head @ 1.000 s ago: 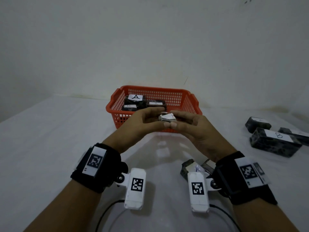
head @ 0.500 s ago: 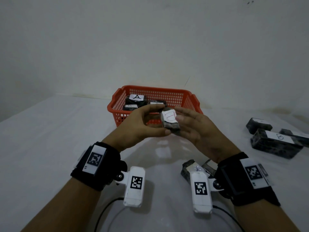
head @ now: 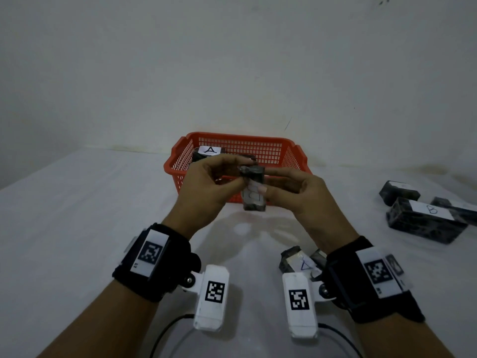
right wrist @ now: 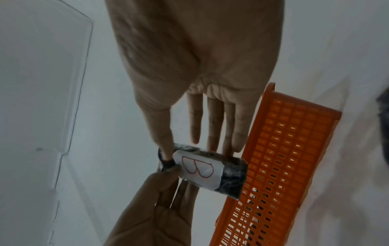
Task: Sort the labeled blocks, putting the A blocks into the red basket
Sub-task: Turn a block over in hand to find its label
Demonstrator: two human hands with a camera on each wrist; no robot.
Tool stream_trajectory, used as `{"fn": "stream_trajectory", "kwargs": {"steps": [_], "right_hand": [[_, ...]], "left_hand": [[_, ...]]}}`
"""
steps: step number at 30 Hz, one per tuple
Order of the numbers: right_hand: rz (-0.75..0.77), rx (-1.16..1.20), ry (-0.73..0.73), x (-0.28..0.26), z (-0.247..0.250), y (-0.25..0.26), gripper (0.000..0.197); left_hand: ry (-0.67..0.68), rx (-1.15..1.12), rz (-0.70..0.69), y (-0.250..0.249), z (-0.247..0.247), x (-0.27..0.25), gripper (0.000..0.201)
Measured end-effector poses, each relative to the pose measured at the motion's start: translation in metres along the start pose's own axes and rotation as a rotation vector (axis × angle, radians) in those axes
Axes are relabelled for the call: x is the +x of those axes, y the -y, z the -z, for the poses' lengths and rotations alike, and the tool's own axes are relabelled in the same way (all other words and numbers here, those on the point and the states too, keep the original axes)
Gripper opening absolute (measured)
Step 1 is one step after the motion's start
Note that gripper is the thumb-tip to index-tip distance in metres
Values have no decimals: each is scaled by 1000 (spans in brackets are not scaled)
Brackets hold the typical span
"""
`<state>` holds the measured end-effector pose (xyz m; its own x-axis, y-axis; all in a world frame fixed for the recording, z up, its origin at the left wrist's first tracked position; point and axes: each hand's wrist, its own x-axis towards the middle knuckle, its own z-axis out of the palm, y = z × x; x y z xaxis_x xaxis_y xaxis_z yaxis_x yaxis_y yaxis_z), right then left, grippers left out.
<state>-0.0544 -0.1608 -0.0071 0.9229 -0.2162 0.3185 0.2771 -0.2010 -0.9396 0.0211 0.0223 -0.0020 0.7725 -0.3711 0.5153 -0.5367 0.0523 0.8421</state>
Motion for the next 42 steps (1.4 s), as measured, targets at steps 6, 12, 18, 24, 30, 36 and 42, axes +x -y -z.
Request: {"fn": "stream_trajectory", "kwargs": {"steps": [6,12,18,24,30,36,42], "right_hand": [[-127,72,129,-1,1,5,41],[-66,95,85,1,6,2,42],[-32,20,81,-1,11,4,57],[-53,41,88,3,10,0,79],[3,31,78,3,15,-1,77],[3,31,120,1,15,0,78],[-14,45,140,2,15,-2,79]], "left_hand": [[23,-60,-80,-2,-1,-2,25],[177,-22,-26,-1,2,-2,42],[295,-22,133,3,3,-2,48],[240,-105,143,8,3,-2,62],[296,-106,177,6,5,-2,71],[288,-187,207,6,6,-2,71],[270,-161,194,3,5,-2,75]]}}
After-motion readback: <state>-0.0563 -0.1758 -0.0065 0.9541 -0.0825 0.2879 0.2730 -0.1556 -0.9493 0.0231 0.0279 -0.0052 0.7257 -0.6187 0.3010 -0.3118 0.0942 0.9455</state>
